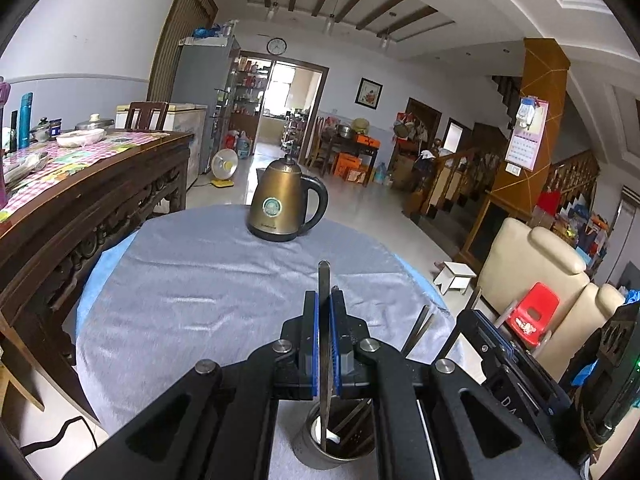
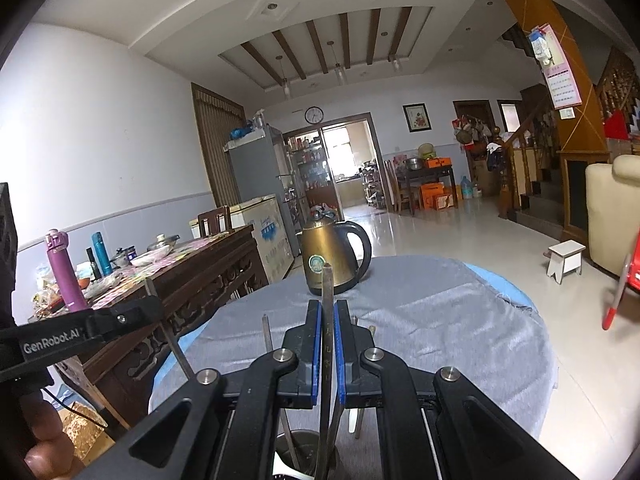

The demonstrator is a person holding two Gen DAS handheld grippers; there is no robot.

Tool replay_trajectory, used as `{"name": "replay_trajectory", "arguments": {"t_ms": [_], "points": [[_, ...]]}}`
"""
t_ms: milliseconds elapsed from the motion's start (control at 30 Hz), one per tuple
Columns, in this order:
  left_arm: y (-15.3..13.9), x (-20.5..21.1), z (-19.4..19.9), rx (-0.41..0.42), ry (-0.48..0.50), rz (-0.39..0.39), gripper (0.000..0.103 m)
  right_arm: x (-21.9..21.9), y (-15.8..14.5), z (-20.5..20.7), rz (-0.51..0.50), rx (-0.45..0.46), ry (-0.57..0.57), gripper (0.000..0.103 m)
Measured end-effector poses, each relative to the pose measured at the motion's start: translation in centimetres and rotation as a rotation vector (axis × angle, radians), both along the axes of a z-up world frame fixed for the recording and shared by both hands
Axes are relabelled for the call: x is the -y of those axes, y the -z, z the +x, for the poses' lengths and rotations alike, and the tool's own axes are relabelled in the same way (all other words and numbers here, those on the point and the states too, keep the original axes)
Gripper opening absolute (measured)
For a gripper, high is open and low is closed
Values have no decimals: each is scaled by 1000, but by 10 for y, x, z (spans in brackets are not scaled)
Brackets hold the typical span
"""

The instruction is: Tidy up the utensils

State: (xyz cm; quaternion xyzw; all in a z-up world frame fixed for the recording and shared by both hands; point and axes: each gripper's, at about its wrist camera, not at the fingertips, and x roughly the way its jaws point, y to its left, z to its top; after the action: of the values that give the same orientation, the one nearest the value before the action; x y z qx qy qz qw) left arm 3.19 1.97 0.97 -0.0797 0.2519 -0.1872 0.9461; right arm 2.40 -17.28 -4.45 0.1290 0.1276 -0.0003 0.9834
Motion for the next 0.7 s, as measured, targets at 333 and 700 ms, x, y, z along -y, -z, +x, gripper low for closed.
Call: {"name": "replay_trajectory", "arguments": {"t_ms": [333,700], "points": [[9,2,4,-47,-4,23,5,-3,9,2,12,-32,-18,7],[17,2,6,-82,-12,38,5,-3,14,6,22,-62,-24,7]]}}
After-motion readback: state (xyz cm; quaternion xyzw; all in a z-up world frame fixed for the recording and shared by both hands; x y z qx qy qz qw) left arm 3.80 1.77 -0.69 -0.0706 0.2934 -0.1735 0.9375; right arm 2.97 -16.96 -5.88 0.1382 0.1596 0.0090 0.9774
